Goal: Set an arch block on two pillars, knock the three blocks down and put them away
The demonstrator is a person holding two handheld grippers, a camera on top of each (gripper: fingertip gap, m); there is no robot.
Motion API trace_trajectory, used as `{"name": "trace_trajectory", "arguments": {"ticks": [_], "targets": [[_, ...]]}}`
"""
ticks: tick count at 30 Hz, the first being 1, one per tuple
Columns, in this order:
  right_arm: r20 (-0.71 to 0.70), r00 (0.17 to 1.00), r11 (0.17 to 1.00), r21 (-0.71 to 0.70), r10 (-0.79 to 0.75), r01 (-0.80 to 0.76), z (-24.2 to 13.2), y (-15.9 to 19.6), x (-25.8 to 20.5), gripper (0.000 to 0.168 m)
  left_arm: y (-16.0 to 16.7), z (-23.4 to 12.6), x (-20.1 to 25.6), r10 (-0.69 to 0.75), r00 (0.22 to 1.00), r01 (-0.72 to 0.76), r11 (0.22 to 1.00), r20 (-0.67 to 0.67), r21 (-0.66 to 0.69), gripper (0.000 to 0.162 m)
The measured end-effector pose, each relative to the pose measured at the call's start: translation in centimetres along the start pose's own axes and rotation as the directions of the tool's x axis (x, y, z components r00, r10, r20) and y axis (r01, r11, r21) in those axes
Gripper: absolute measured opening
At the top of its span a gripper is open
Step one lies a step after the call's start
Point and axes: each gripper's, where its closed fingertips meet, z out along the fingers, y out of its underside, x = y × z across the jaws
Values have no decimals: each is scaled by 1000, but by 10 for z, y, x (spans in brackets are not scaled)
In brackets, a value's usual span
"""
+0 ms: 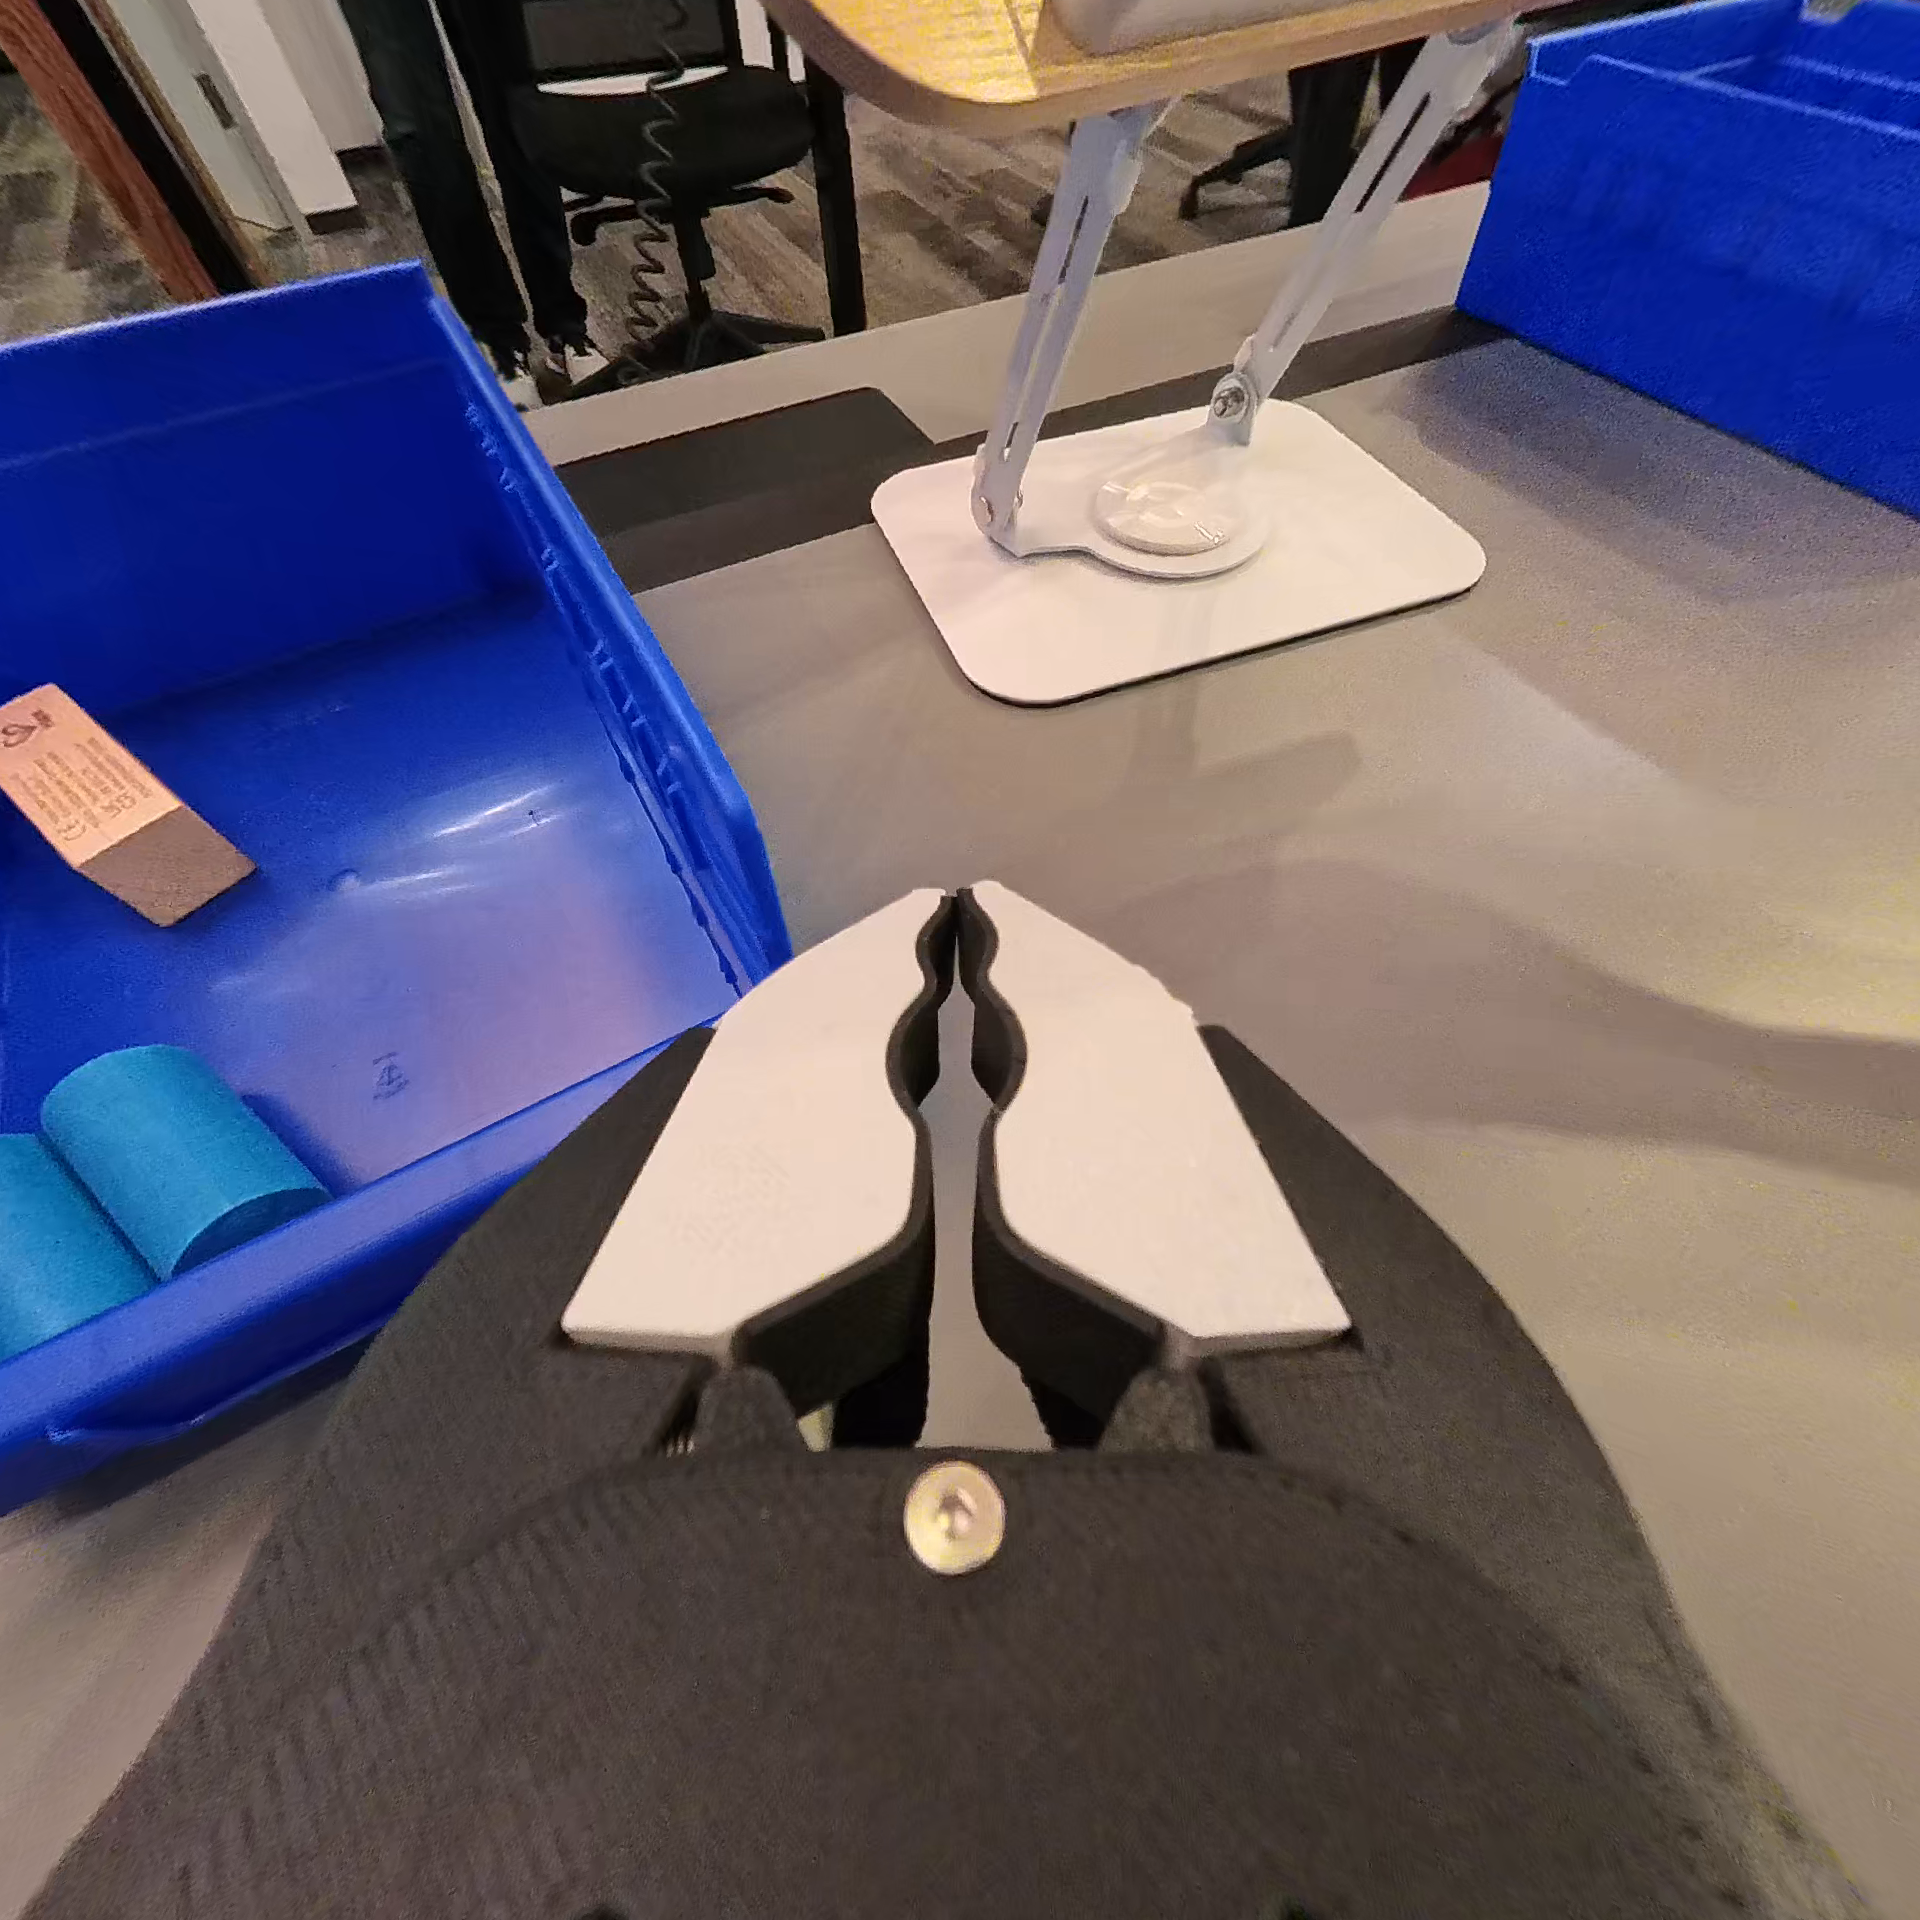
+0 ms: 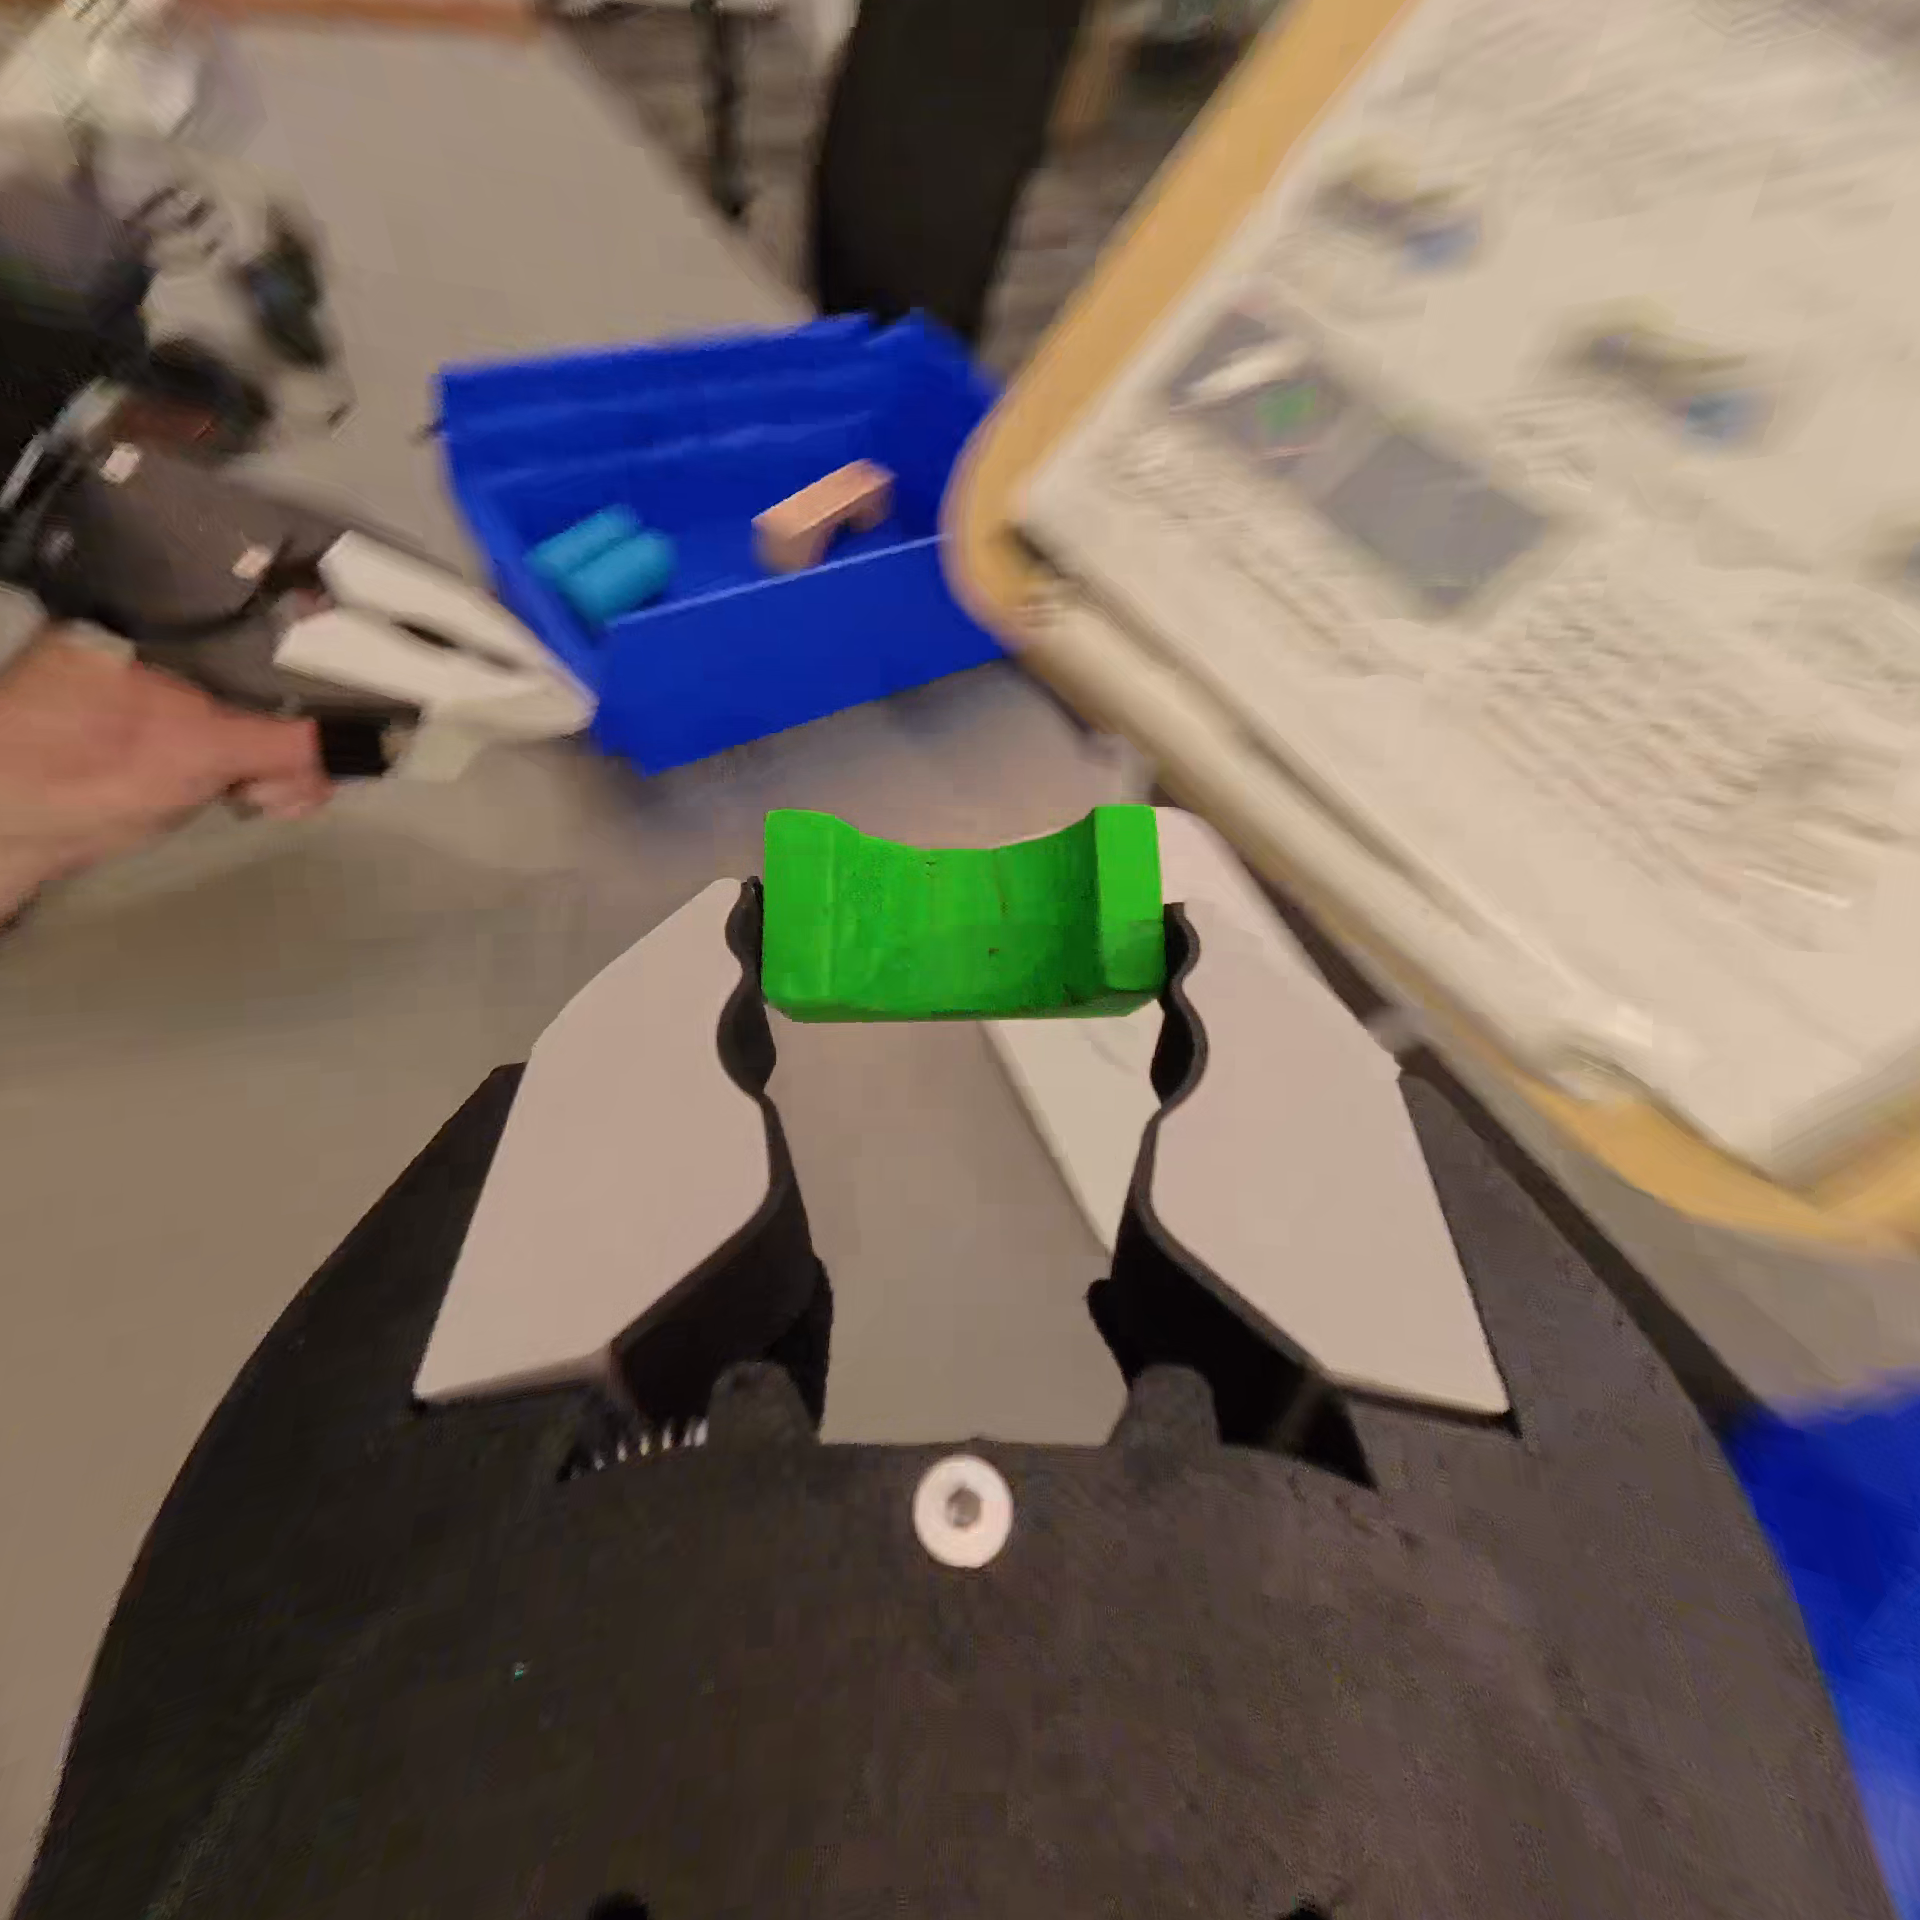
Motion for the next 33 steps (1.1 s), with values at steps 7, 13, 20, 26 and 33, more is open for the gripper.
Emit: {"name": "trace_trajectory", "arguments": {"ticks": [7, 13, 20, 26, 33], "targets": [[-426, 869, 951, -54, 252, -303, -130, 84, 218, 72, 5, 8, 9, 24, 1000, -24, 999, -14, -29, 0], [-508, 802, 816, -287, 315, -502, -86, 218, 286, 73, 13, 15, 8, 37, 999, -38, 998, -9, -56, 0], [-552, 779, 696, -433, 297, -573, -54, 281, 302, 73, 19, 19, 5, 30, 1000, -30, 997, -10, -77, 0], [-553, 782, 649, -487, 289, -584, -49, 299, 302, 73, 19, 21, 8, 48, 999, -49, 995, -13, -85, 0], [-559, 777, 680, -450, 291, -579, -58, 286, 302, 77, 19, 21, 9, 48, 999, -50, 995, -19, -84, 0]]}}
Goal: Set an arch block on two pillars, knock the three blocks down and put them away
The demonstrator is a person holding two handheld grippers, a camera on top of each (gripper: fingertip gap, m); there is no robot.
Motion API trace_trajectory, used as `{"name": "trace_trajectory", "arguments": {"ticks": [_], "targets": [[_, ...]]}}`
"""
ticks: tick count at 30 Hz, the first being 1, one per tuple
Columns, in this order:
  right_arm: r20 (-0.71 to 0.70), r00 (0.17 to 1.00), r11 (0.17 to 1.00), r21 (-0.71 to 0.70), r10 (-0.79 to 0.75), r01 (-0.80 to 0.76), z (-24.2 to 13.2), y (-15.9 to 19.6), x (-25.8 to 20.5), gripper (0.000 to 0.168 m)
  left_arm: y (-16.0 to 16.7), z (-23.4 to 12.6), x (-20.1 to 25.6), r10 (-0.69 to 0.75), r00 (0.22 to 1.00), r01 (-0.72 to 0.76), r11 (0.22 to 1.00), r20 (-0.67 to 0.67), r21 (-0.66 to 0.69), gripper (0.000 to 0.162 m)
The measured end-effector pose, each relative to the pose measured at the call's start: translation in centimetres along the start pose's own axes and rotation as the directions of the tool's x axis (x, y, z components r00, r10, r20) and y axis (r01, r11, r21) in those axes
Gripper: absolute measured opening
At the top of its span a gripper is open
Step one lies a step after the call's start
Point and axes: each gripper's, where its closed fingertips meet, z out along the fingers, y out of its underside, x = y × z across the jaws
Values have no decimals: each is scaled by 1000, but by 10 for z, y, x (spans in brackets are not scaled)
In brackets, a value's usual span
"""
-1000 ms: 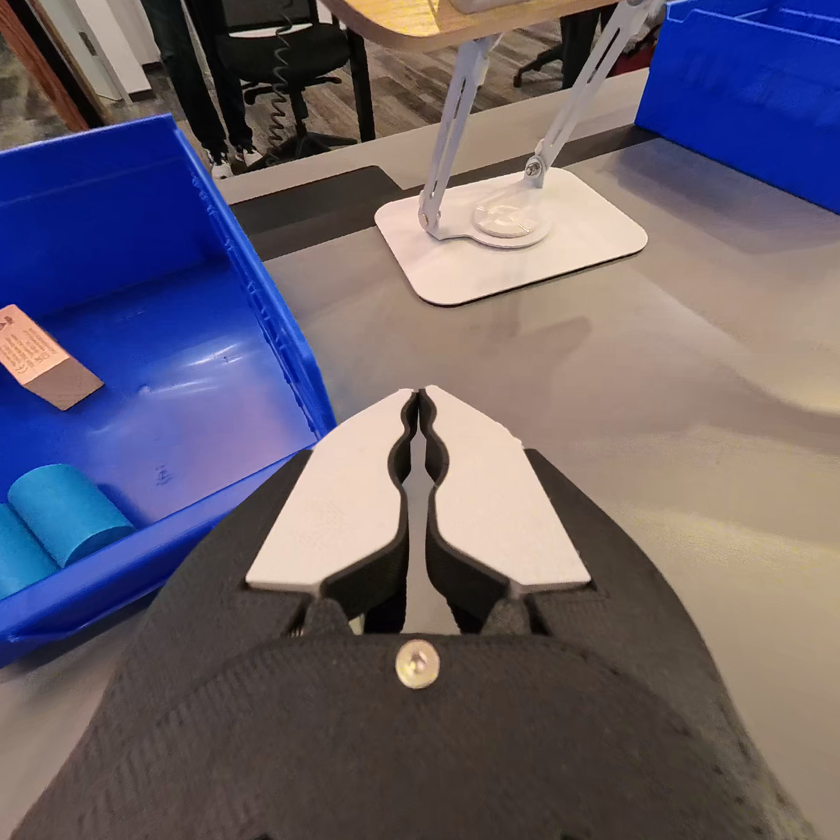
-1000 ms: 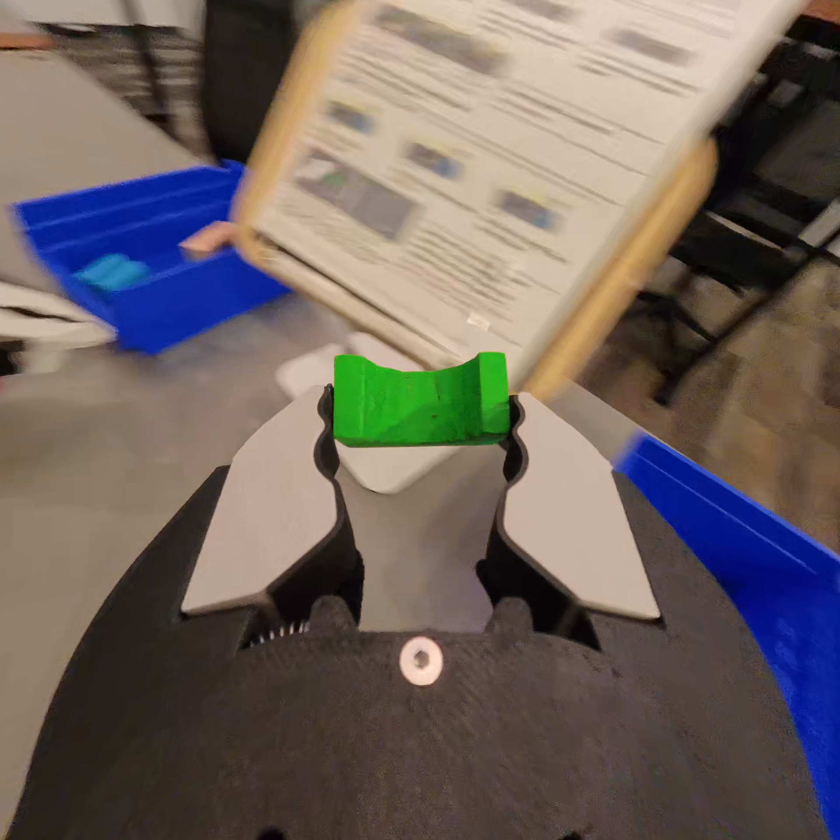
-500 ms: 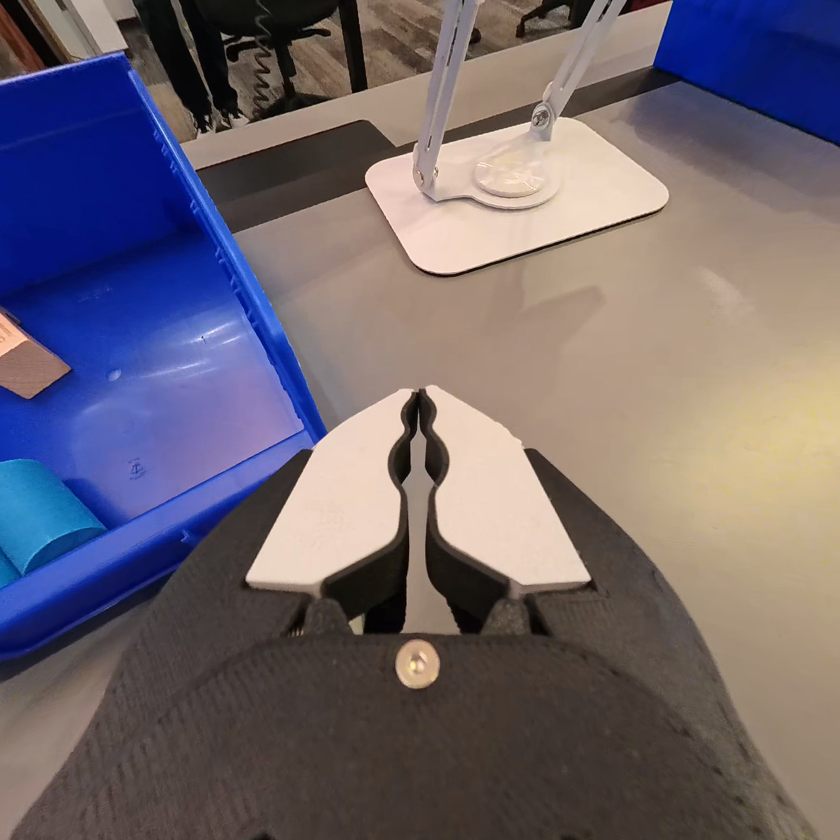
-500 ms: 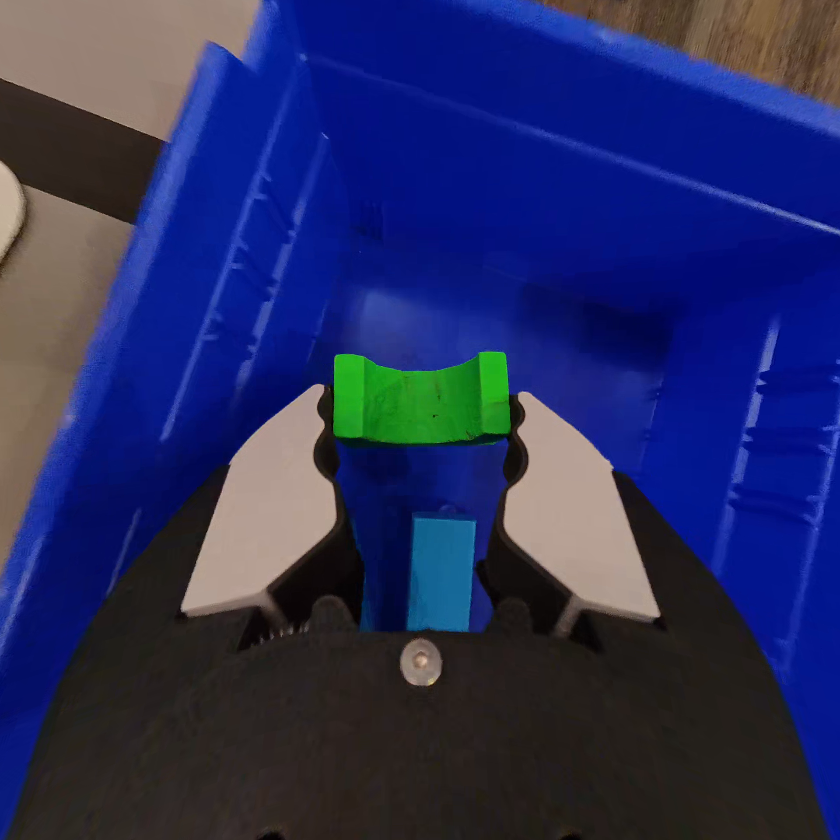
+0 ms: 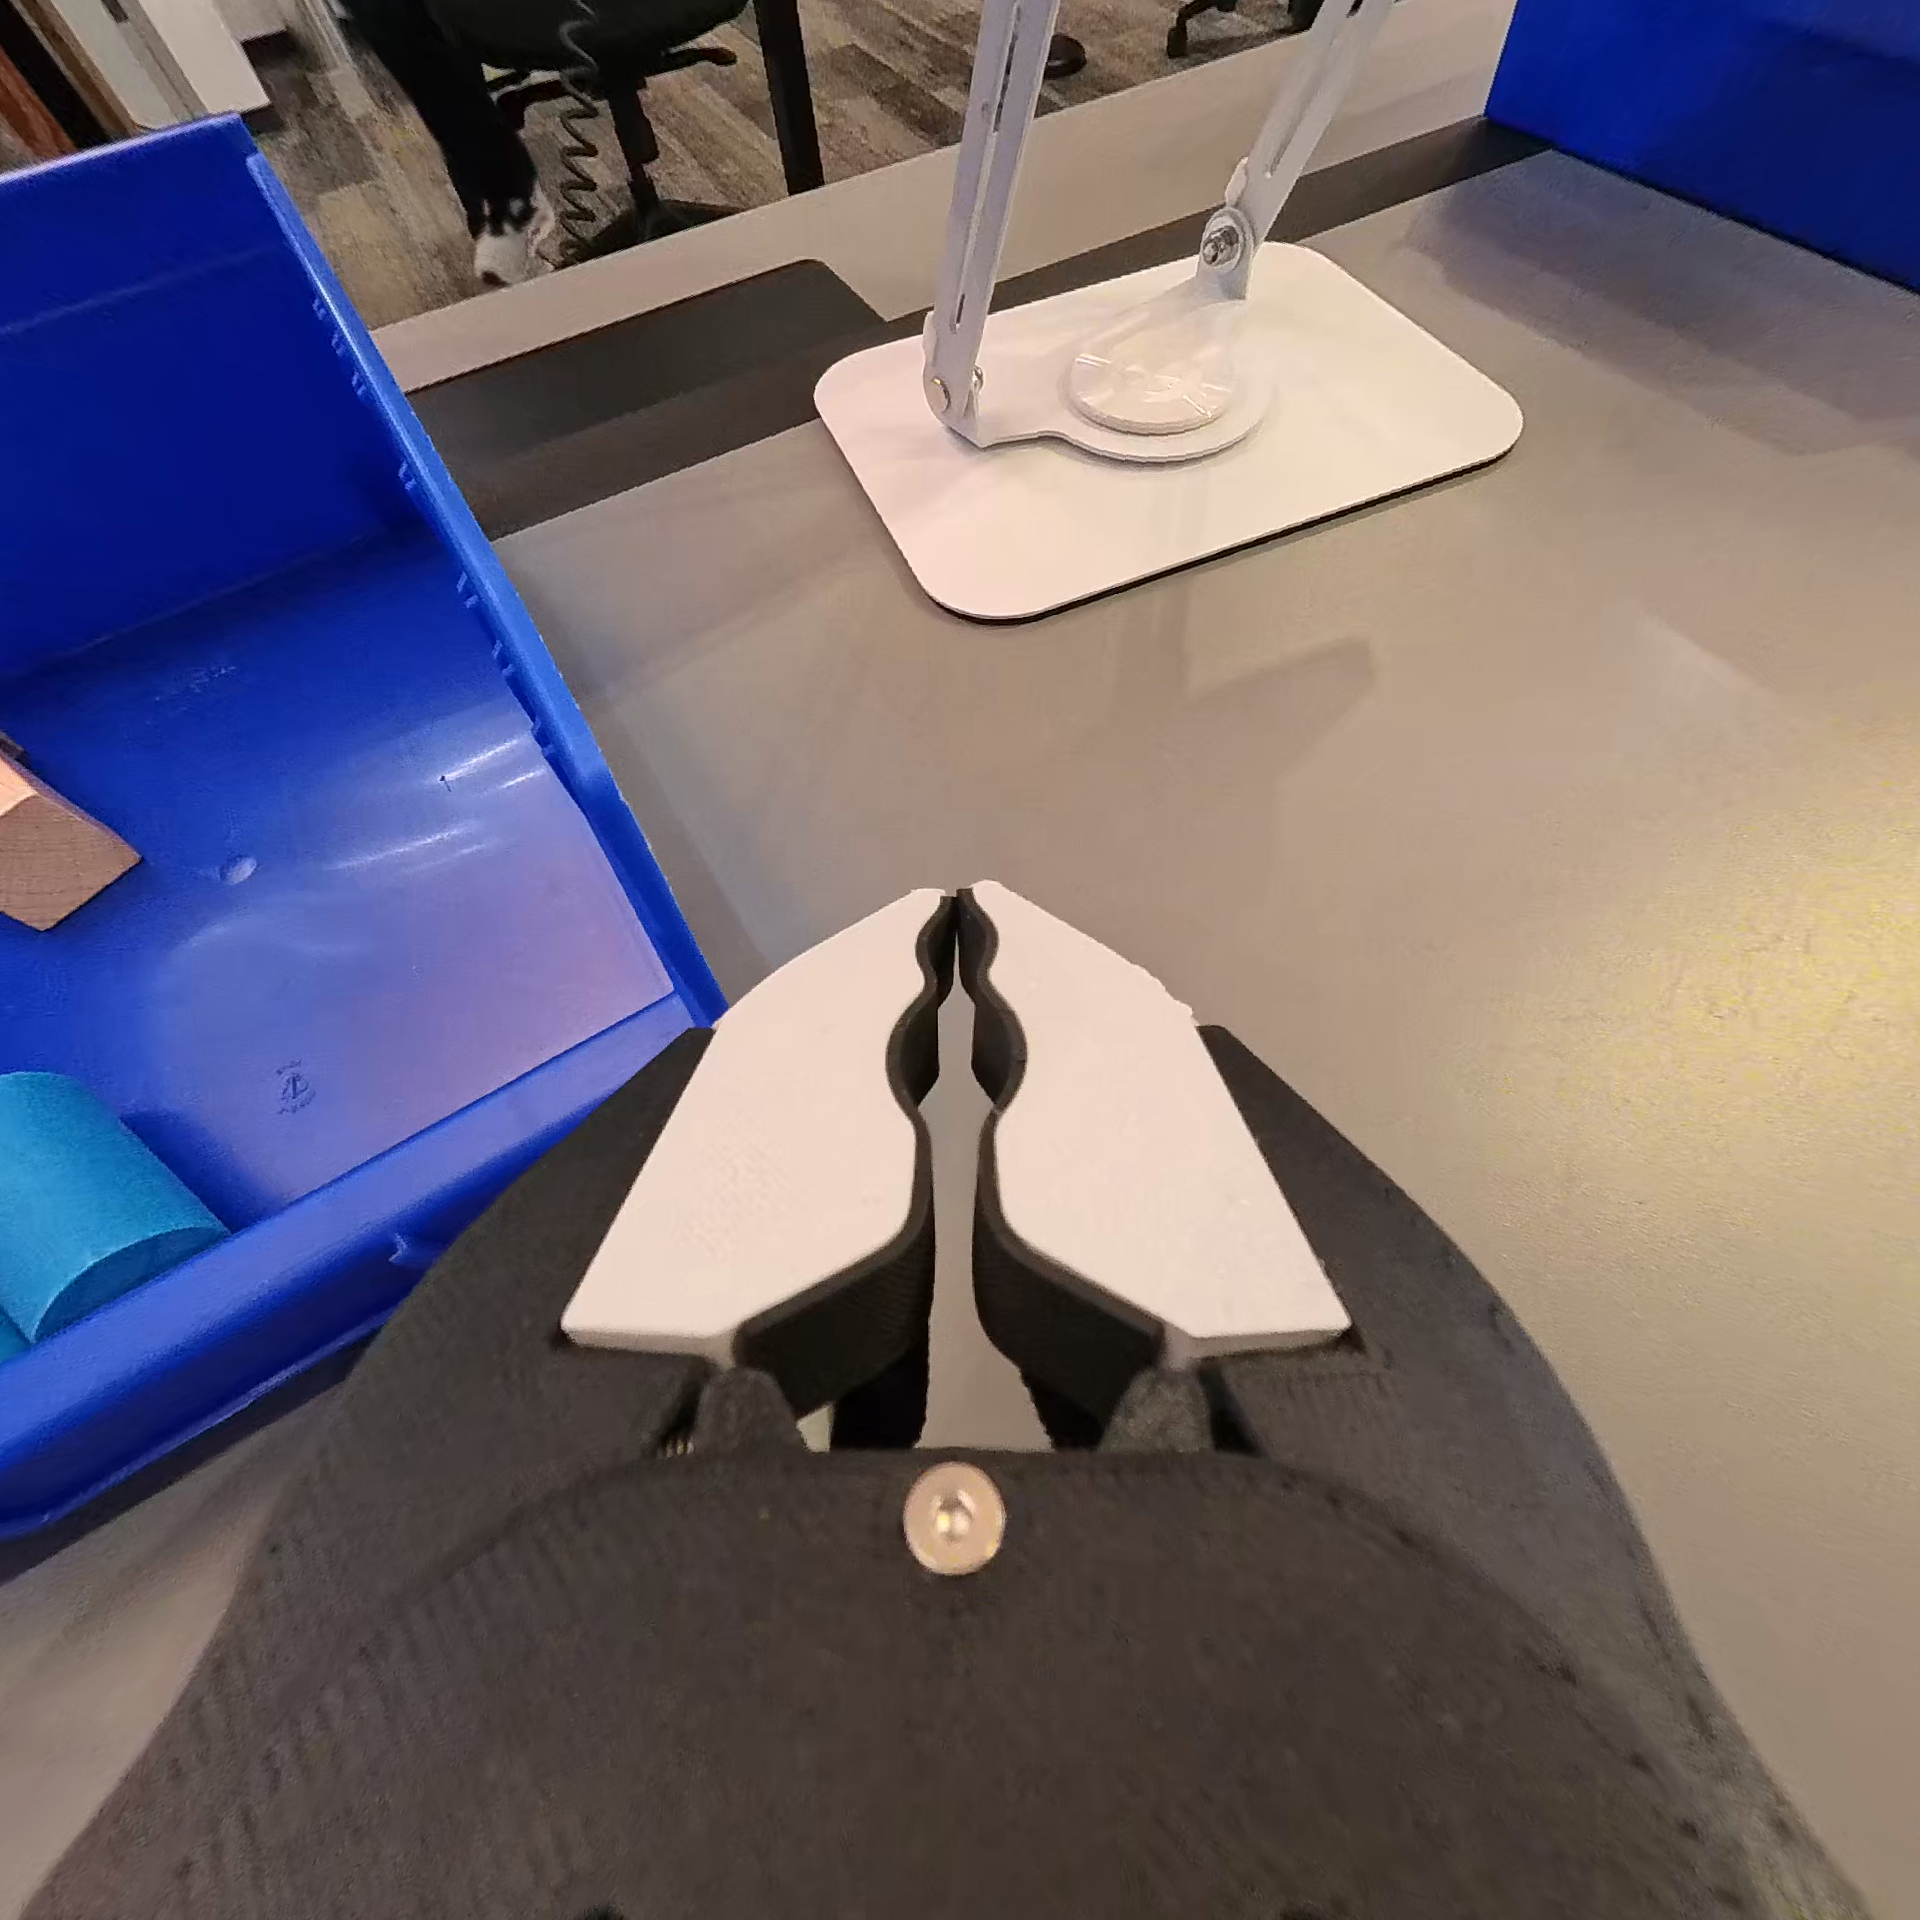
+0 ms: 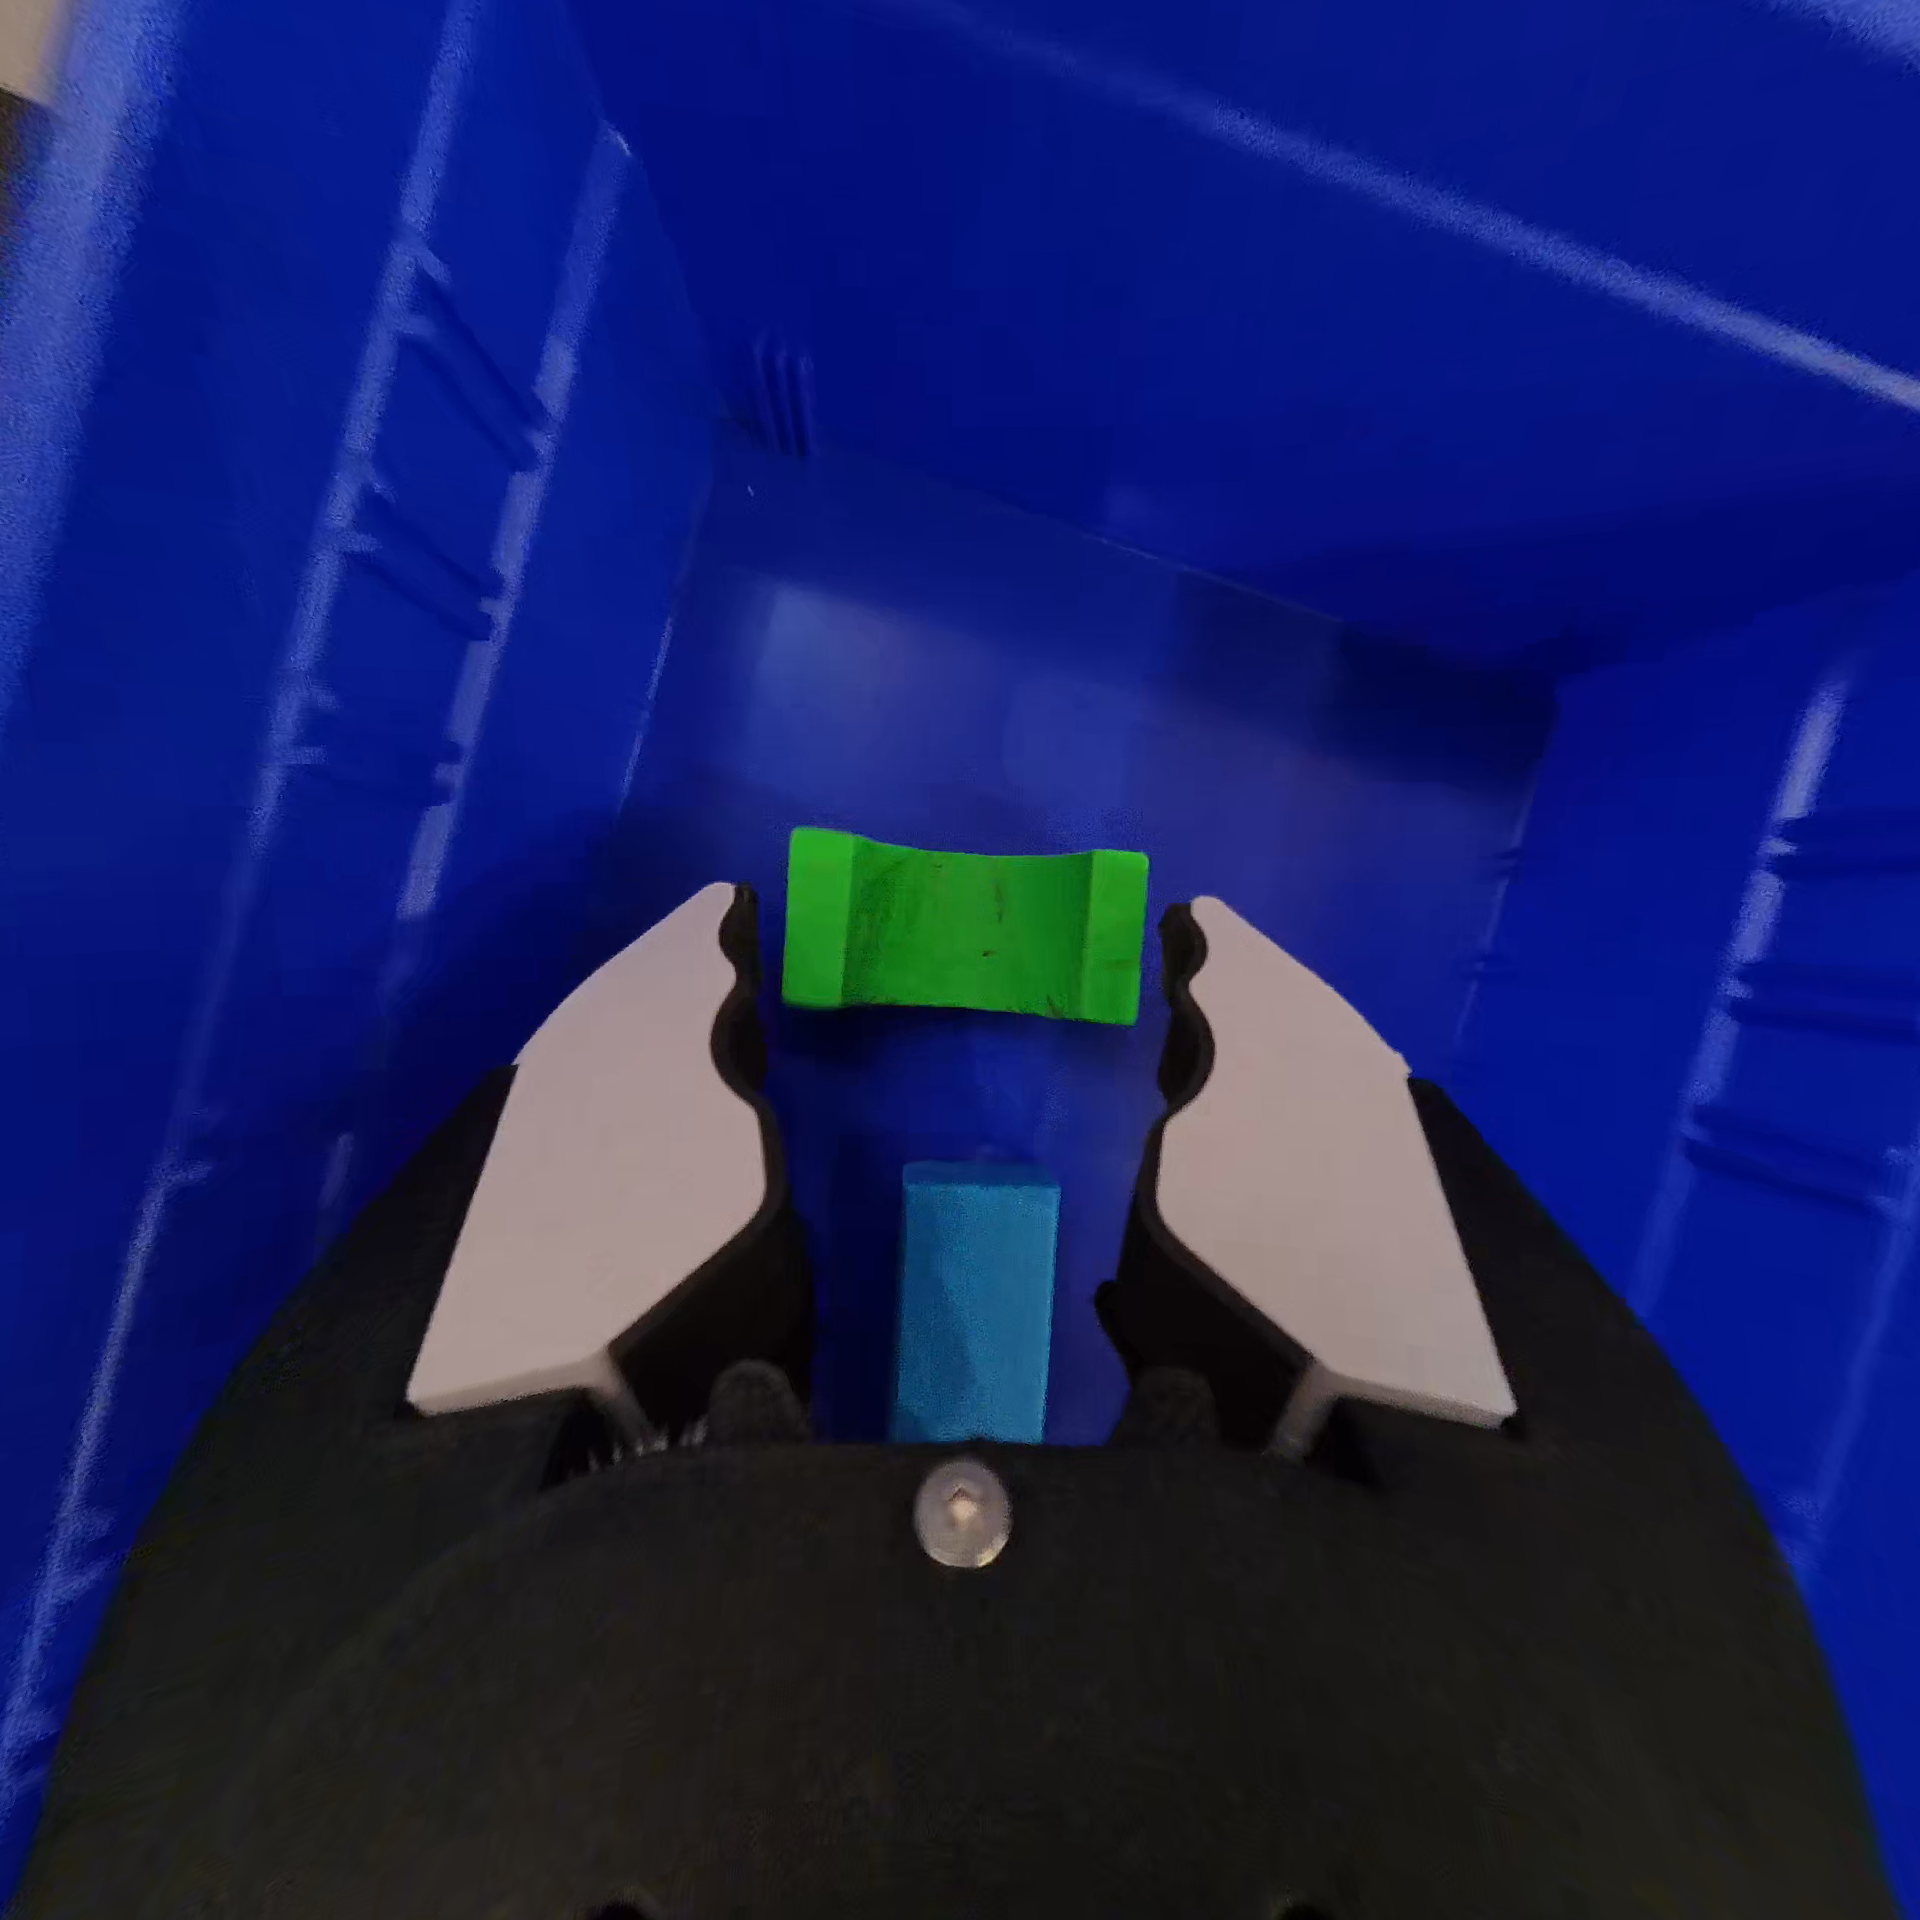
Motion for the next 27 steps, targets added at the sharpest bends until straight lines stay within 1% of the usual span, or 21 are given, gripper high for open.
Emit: {"name": "trace_trajectory", "arguments": {"ticks": [2, 4, 6, 8, 10, 12, 14, 15, 16, 18, 19, 21, 23, 24, 25, 27], "targets": [[-32, 999, 998, 66, -3, 5, -25, -7, 0, 81, -1, 0, 1, 2, 1000, -2, 1000, -4, 2, 0], [-69, 997, 984, 176, -22, 34, -64, -16, -7, 77, -2, -1, 3, 4, 1000, -4, 1000, -9, 8, 0], [-104, 993, 959, 273, -54, 81, -107, -18, -24, 72, -2, 0, 6, 9, 1000, -8, 1000, -17, 7, 0], [-133, 985, 922, 356, -112, 153, -146, -15, -52, 68, -2, 1, 10, 19, 999, -19, 1000, -27, 5, 0], [-118, 973, 875, 427, -198, 230, -175, -5, -96, 59, -2, 3, 16, 34, 999, -34, 999, -39, 2, 0], [-48, 952, 820, 497, -303, 286, -189, 7, -151, 32, -3, 5, 23, 53, 997, -53, 999, -56, 2, 0], [44, 924, 808, 502, -381, 310, -184, 26, -203, 18, -1, 7, 30, 74, 995, -75, 997, -71, -10, 0], [100, 911, 801, 522, -399, 293, -180, 34, -227, 13, 0, 9, 34, 86, 993, -87, 996, -76, -17, 0], [156, 902, 798, 542, -402, 262, -175, 40, -249, 12, 1, 10, 36, 97, 992, -99, 995, -80, -21, 0], [257, 875, 803, 557, -410, 213, -160, 52, -287, 18, 1, 11, 42, 112, 989, -114, 993, -93, -13, 2], [279, 860, 800, 560, -427, 215, -150, 58, -301, 19, 0, 11, 43, 113, 989, -114, 993, -95, -3, 9], [249, 833, 791, 527, -494, 311, -125, 70, -318, 17, -1, 10, 41, 114, 990, -114, 993, -79, 3, 19], [210, 815, 775, 500, -540, 385, -107, 77, -320, 16, -5, 6, 36, 122, 991, -121, 993, -53, 14, 21], [216, 818, 781, 497, -533, 378, -102, 78, -319, 16, -6, 3, 31, 118, 992, -117, 993, -35, 23, 21], [257, 819, 800, 488, -514, 349, -98, 82, -319, 17, -8, 0, 25, 113, 993, -113, 993, -12, 31, 21], [332, 821, 837, 467, -465, 285, -96, 87, -319, 24, -15, -13, 1, 115, 989, -120, 991, 90, 52, 26]]}}
